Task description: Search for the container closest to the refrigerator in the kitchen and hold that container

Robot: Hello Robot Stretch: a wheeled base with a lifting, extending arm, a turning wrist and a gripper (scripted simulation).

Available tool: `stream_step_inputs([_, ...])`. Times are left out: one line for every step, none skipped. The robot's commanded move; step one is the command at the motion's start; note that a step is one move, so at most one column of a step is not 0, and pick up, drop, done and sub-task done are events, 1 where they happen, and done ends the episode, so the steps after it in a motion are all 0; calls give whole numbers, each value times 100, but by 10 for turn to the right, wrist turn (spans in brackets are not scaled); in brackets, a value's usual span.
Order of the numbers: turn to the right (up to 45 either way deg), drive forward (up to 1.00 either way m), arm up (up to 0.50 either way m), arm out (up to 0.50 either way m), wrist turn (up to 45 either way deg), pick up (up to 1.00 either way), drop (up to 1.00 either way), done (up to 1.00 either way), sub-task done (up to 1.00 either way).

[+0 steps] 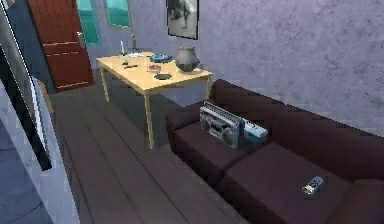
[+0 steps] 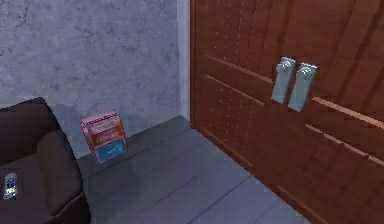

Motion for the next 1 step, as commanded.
stream_step_inputs([0,55,0,0,0,0,0,0,0])
